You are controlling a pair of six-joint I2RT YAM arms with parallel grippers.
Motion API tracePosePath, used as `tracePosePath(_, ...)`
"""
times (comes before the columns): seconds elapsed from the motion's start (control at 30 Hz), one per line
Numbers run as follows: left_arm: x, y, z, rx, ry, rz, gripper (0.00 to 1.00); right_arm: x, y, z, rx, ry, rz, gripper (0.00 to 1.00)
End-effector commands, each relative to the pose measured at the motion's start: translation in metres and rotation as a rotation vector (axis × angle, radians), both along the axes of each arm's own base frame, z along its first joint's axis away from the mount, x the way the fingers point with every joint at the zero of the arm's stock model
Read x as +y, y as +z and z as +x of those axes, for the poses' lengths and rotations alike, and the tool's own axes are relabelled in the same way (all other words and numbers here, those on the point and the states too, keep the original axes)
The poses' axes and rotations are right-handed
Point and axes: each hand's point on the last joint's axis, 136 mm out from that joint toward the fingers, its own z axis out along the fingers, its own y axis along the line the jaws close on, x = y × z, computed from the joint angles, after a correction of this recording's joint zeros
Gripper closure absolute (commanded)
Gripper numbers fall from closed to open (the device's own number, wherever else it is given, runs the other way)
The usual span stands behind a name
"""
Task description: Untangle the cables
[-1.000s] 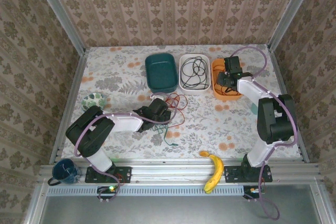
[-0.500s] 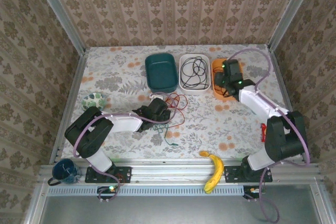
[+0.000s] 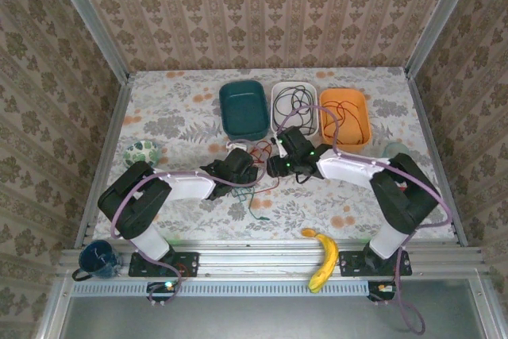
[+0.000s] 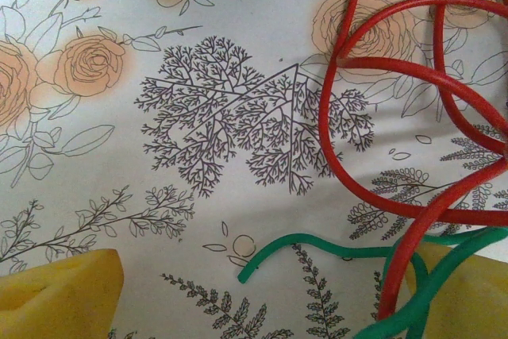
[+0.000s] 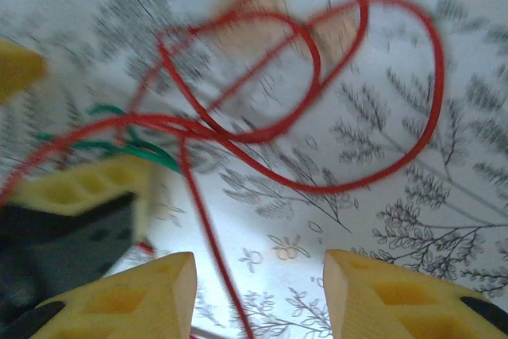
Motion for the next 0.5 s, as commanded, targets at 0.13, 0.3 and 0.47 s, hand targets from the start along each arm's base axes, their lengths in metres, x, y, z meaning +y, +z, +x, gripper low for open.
tracePosePath(0.13,0.008,0.002,-0.001,-0.013,0.032,0.012,0.07,0.001,0.004,0.007,0.008,-0.048,0.014,0.95)
tracePosePath(0.3,0.008,-0.002,-0.001,0.000,0.034,0.010,0.08,-0.025,0.056,0.026,-0.169,-0.156,0.013,1.00)
tracePosePath(0.47,0.010,-0.008,0.001,0.018,0.046,0.011,0.08,-0.066,0.117,0.046,-0.348,-0.319,0.015,1.00)
